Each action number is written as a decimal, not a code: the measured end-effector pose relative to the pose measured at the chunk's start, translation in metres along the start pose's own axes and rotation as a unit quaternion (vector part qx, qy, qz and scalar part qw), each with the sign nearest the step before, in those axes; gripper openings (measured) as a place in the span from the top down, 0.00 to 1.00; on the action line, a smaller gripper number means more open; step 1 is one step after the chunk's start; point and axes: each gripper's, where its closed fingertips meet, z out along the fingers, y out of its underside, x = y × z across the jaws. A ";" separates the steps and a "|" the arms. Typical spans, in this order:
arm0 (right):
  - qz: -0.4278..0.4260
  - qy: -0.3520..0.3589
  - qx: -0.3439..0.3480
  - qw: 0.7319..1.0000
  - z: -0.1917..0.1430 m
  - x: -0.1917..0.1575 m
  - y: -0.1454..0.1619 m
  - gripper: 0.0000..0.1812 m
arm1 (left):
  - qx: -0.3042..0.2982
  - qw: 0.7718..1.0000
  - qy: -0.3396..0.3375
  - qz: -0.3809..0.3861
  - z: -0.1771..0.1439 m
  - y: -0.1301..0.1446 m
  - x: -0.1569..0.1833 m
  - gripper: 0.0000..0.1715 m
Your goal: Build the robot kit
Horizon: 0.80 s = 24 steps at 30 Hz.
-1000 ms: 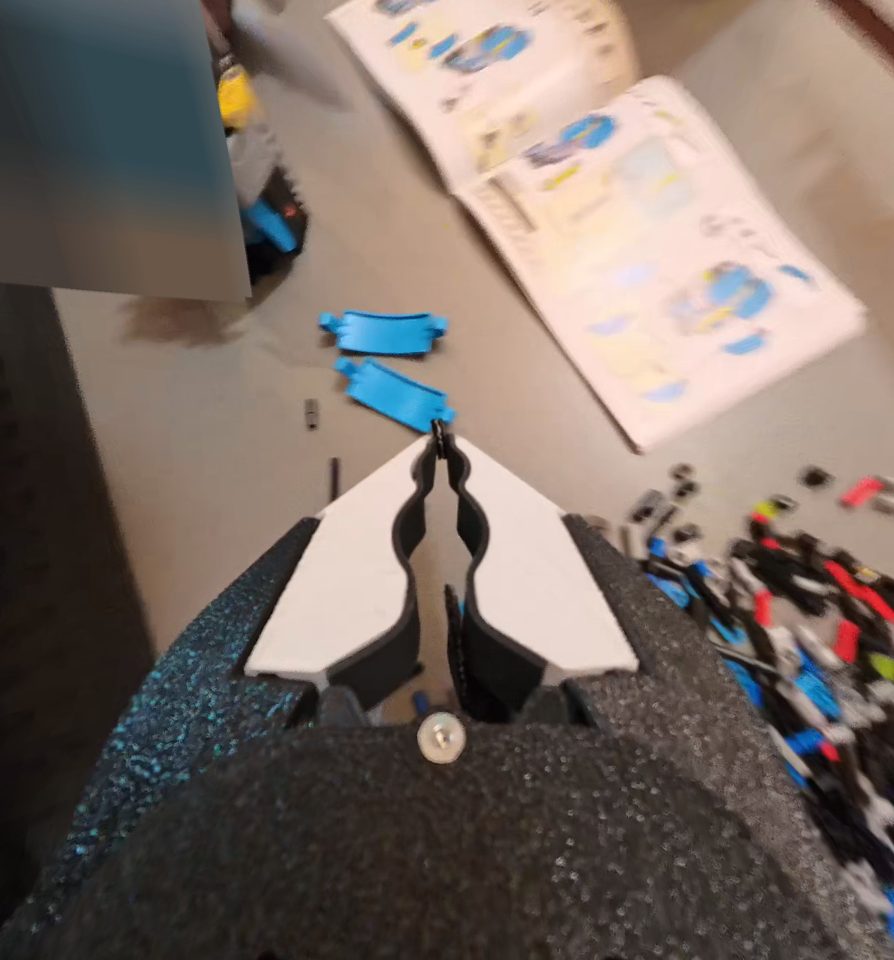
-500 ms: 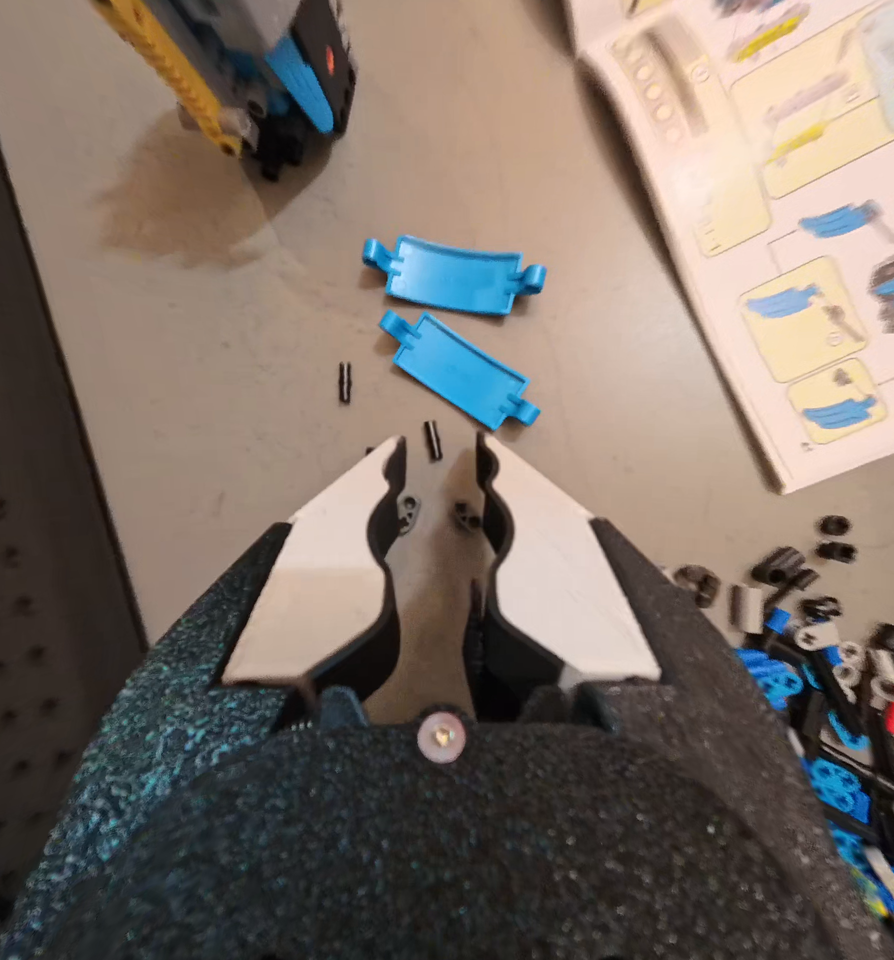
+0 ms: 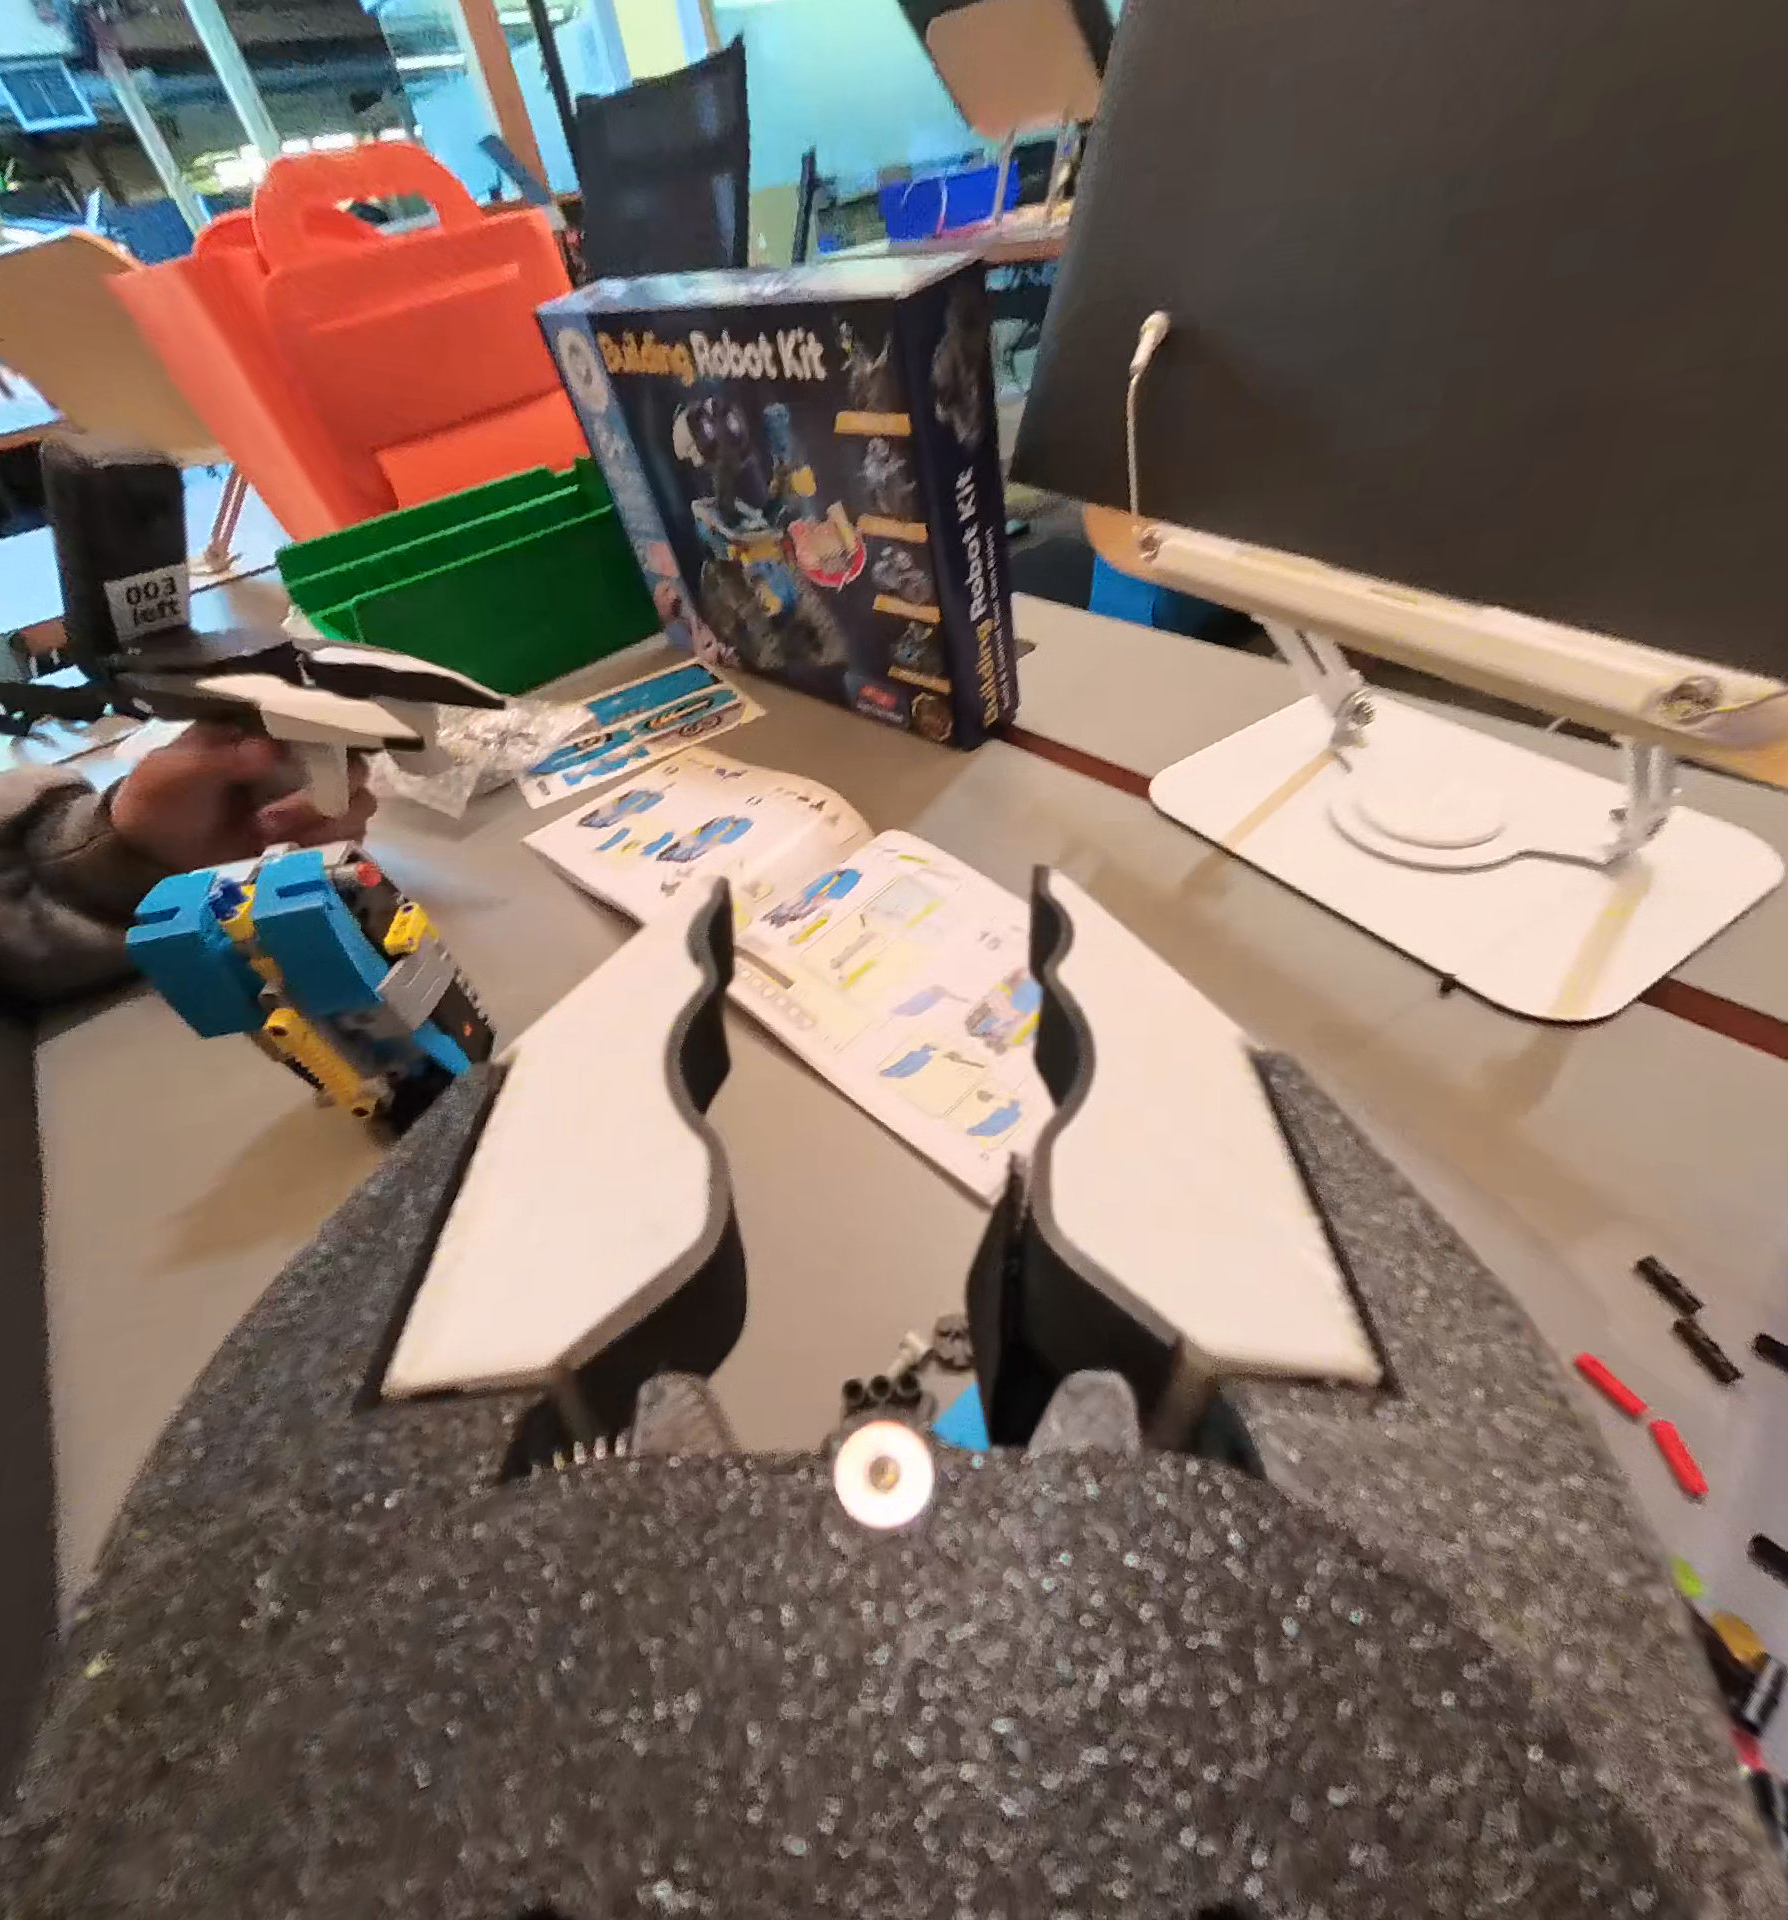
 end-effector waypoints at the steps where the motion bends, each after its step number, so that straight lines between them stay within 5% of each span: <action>1: -0.002 0.002 0.008 1.000 -0.002 0.002 -0.002 0.66 | -0.002 1.000 -0.005 0.005 0.001 0.001 0.000 0.68; 5: -0.013 0.013 -0.004 1.000 -0.004 0.010 0.009 0.67 | 0.002 0.998 -0.036 0.047 0.005 0.002 -0.002 0.64; 7: -0.029 0.023 -0.047 0.998 -0.005 0.017 0.028 0.80 | 0.044 0.991 -0.072 0.105 0.004 -0.008 -0.008 0.61; 11: -0.017 0.040 -0.025 0.999 -0.007 0.013 0.012 0.76 | 0.123 0.968 -0.174 0.135 -0.007 -0.029 -0.026 0.60; 19: -0.046 0.040 -0.055 0.997 0.042 -0.010 -0.007 0.64 | 0.063 0.991 -0.078 0.087 0.051 -0.031 -0.005 0.66; 24: -0.046 0.122 -0.096 0.987 0.061 0.019 0.033 0.67 | 0.113 0.985 -0.062 0.116 0.053 -0.030 0.009 0.77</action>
